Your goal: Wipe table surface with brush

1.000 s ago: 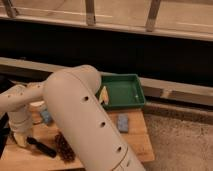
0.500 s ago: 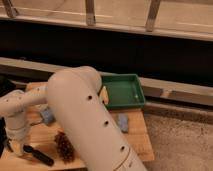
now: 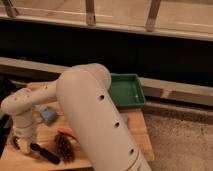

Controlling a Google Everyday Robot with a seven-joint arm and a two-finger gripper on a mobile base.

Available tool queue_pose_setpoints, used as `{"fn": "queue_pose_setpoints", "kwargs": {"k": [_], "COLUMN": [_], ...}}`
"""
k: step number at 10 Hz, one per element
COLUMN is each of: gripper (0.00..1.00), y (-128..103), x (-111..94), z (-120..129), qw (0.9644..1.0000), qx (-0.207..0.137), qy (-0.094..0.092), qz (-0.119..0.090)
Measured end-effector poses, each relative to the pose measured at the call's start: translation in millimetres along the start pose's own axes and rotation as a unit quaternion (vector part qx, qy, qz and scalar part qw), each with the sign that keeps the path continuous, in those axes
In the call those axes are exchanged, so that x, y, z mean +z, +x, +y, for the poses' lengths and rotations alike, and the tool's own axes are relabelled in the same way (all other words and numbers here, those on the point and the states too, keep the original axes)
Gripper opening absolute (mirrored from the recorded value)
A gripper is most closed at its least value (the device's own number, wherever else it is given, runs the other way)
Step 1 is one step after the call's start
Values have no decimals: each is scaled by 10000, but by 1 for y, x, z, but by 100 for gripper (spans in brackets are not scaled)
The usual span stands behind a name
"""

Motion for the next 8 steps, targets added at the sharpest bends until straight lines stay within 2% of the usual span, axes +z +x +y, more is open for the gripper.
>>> {"fn": "queue_pose_setpoints", "kwargs": {"k": [3,5,8], "gripper": [0,0,0], "y": [-46,-71,-73], "x": [-11,-13,-2], "z": [-13,-3,32], "qw": [9997,9987,9961], "qx": [-200,-468,-876], "qy": [140,158,-43], "qz": [-80,-128,-54]}}
